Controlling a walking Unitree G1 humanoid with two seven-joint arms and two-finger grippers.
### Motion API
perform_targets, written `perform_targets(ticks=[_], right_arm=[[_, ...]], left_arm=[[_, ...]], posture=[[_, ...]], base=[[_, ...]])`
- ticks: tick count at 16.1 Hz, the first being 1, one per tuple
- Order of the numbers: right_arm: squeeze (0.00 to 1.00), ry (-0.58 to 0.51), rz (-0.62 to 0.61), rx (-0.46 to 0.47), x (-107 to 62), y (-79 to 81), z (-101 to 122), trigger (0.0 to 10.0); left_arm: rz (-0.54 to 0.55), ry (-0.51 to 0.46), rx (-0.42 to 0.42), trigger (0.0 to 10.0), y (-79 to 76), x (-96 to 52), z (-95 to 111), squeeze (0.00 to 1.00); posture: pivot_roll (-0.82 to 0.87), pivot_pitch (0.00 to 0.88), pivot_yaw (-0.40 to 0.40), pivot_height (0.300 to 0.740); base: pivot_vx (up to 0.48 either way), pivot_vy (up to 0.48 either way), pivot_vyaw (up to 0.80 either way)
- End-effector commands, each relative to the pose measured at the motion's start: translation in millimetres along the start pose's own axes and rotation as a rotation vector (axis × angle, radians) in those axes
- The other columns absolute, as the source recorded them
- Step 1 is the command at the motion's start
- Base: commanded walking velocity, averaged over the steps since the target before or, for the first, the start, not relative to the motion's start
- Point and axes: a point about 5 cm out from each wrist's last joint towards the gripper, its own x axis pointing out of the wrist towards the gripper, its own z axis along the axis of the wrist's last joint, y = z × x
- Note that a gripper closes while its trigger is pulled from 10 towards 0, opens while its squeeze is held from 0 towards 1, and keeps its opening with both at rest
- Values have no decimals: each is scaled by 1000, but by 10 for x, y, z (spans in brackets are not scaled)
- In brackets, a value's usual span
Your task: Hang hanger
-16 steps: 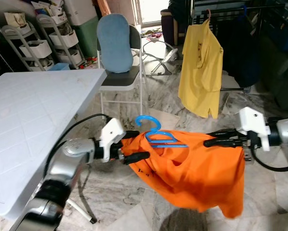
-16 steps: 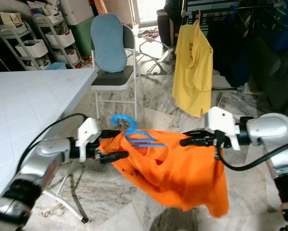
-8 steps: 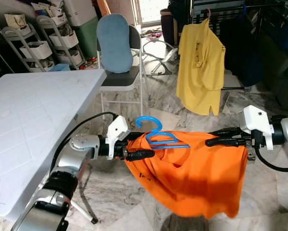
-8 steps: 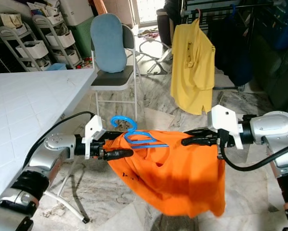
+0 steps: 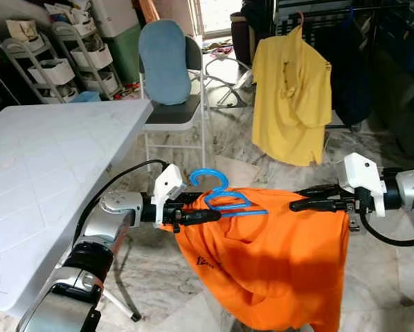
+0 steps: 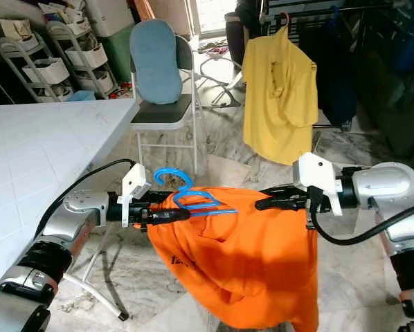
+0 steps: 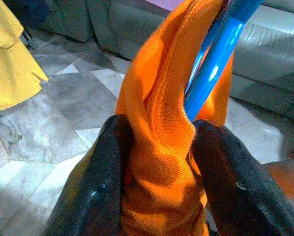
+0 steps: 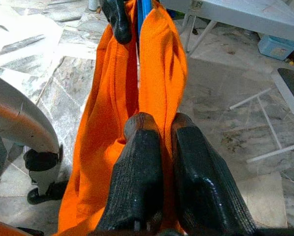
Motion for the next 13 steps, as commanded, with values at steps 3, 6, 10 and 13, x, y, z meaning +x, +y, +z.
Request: perform_targets(ticks=[3,6,10,13], right_arm=[[0,-41,-51,-55,15,-124,148,10000],[0,-23,-94,-55,3,-181,143,10000],[0,3,-143,-35,-7,-262,132,10000],[0,-6,-160,-44,38,-294,137,10000]], left_arm=[[-7,-6,18,0,19,-36,12,0],[-2,-6,11,0,21,-56,-11,0],[8,-3,2,0,14,-93,-61,0],[33,-8,7,0,17,-114,-99,0]], posture=[[-170,0,183,740],[-173,0,177,740],[-176,0,172,740],[-174,0,167,740]], base=[[0,0,0],[0,0,0],[0,0,0],[0,0,0]])
